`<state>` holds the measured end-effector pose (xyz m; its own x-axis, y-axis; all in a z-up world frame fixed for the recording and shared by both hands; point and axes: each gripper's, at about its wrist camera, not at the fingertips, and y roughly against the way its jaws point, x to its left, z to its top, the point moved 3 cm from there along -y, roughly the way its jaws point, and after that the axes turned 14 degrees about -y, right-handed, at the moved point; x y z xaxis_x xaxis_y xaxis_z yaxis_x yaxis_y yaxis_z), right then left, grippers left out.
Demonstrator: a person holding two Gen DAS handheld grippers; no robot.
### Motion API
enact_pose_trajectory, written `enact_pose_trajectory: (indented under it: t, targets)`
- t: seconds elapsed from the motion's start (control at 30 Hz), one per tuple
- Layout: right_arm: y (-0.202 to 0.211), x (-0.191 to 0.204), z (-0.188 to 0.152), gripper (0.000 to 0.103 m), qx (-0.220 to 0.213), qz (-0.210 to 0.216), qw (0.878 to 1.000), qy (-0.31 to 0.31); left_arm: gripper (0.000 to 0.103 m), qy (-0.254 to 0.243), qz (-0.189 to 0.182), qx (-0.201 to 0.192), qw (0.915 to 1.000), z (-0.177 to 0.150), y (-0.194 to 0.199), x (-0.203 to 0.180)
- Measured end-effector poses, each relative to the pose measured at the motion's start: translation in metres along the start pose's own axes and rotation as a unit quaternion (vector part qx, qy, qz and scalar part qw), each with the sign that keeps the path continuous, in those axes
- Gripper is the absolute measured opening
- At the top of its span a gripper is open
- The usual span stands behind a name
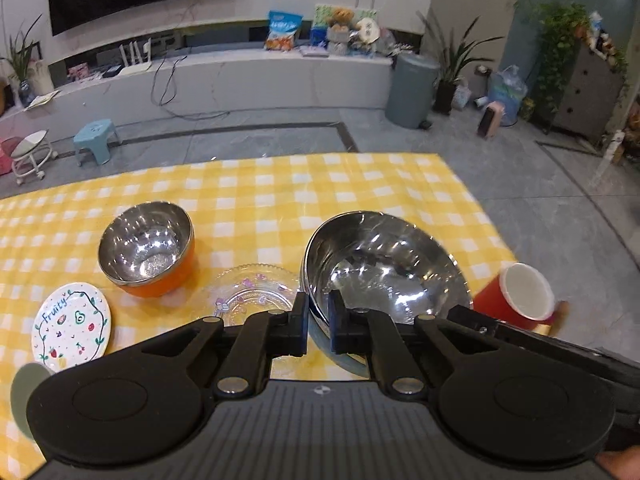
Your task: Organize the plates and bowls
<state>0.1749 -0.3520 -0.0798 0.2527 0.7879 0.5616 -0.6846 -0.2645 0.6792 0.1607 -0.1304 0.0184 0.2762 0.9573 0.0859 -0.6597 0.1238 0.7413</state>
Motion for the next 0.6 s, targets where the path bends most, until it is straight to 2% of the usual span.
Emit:
enact_pose_trajectory:
  t: [0.17,0.3,0.47,0.5,0.53,0.57,0.6]
  targets:
    - [0.041,0.010,-0.009,0.008,0.002,-0.012,1.000,0.001,0.010,-0.021,-0.002,-0.030,0.9993,-0.012,0.041,-0.007]
    - [0.074,0.039,-0.026,0.008,-0.010,-0.020,0.998,0.053,0.010,-0.001,0.001,-0.041,0.9992,-0.025,0.071,0.008]
    - [0.100,0.074,-0.057,0.008,-0.004,0.001,0.996,0.090,0.010,0.036,0.009,-0.044,0.9983,-0.052,0.100,0.043]
    - [0.103,0.081,-0.064,0.008,-0.005,0.007,0.995,0.095,0.009,0.042,0.009,-0.043,0.9982,-0.057,0.103,0.050]
    - [0.104,0.089,-0.071,0.008,-0.007,0.011,0.995,0.102,0.000,0.049,0.008,-0.040,0.9980,-0.063,0.107,0.057]
    - [0.105,0.096,-0.078,0.007,-0.009,0.015,0.994,0.108,0.000,0.054,-0.004,-0.041,0.9976,-0.070,0.111,0.064]
    - [0.105,0.106,-0.087,0.000,-0.002,0.033,0.993,0.113,0.000,0.064,-0.032,-0.041,0.9966,-0.077,0.114,0.071]
